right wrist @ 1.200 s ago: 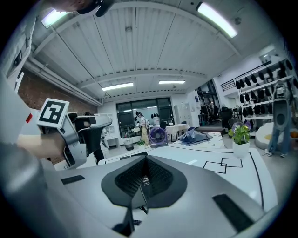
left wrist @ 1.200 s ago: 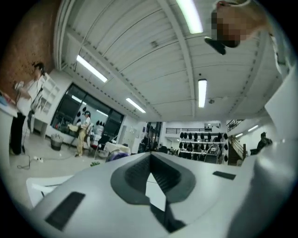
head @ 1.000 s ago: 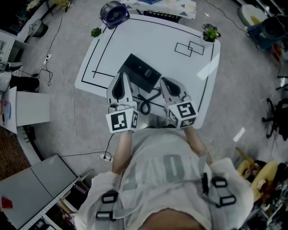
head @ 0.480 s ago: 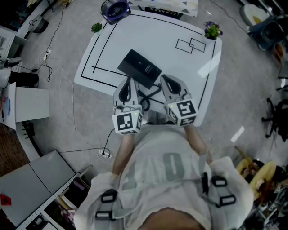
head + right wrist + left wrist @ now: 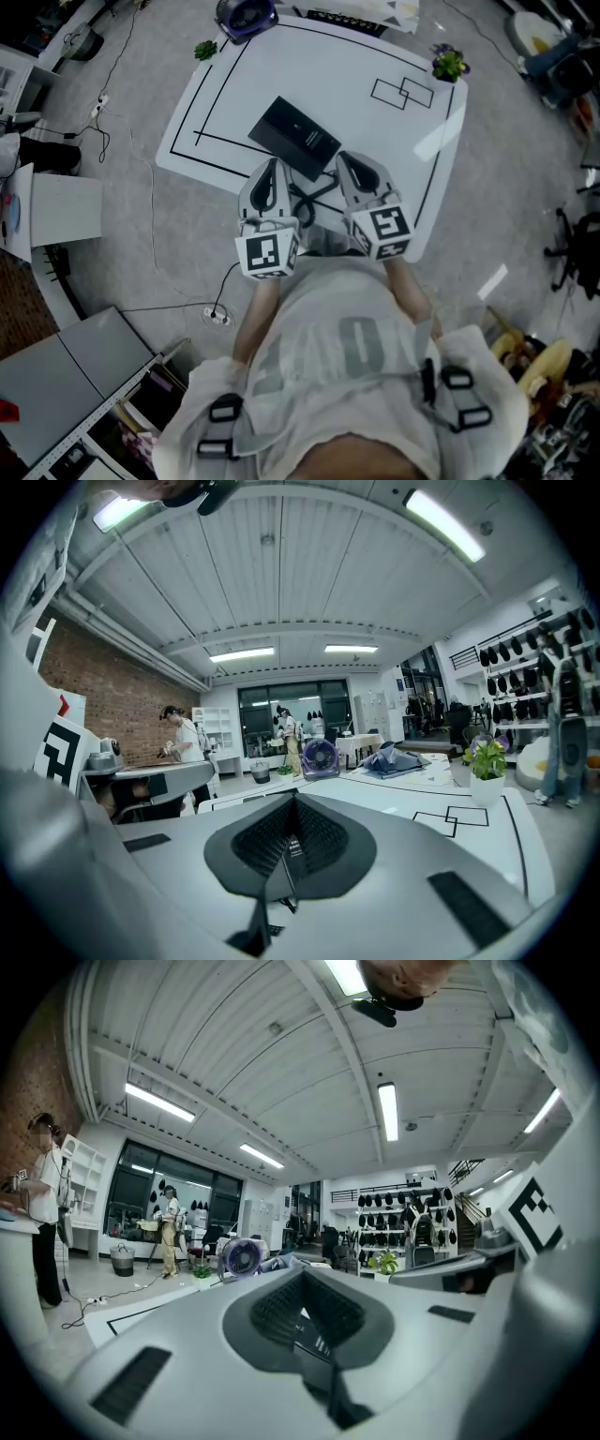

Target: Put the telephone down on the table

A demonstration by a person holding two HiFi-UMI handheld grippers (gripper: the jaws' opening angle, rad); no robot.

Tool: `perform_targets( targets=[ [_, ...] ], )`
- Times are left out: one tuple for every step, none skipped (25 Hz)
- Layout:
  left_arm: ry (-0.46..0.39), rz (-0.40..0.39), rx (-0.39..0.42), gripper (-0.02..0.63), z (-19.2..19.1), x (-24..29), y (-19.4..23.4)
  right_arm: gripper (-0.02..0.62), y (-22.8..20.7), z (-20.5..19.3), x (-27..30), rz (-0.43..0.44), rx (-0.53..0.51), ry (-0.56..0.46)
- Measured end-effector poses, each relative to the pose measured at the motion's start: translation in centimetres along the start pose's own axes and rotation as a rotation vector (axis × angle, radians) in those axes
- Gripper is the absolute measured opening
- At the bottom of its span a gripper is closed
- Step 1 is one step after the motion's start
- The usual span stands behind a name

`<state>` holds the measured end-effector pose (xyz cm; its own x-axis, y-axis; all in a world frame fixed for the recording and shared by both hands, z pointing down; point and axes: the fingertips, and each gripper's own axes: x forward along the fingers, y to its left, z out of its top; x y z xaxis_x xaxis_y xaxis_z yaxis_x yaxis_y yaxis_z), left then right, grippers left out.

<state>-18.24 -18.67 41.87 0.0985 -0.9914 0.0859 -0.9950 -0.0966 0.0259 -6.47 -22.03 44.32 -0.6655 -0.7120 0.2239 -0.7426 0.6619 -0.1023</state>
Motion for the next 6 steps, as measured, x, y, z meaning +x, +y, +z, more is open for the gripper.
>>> perform_targets(
  targets=[
    [-0.001, -0.002, 0.003, 0.005, 0.07, 0.02, 0.04, 0.008, 0.01, 0.00, 0.04, 0.000, 0.000, -0.001],
    [-0.004, -0.005, 0.006, 0.005, 0.11, 0.06, 0.08, 0.008, 0.02, 0.00, 0.08, -0.001, 0.001, 0.000],
    [-0.008, -0.008, 0.007, 0.005, 0.10, 0.10, 0.12, 0.008, 0.02, -0.01, 0.12, -0.001, 0.001, 0.001],
    [-0.008, -0.009, 0.006, 0.005, 0.04, 0.12, 0.16, 0.008, 0.03, -0.01, 0.16, -0.002, 0.002, 0.003],
    [-0.007, -0.010, 0.003, 0.005, -0.04, 0.12, 0.20, 0.008, 0.03, -0.01, 0.20, -0.002, 0.002, 0.004],
    [-0.004, -0.011, 0.001, 0.005, -0.14, 0.11, 0.24, 0.008, 0.03, -0.01, 0.24, -0.003, 0.003, 0.004]
  ],
)
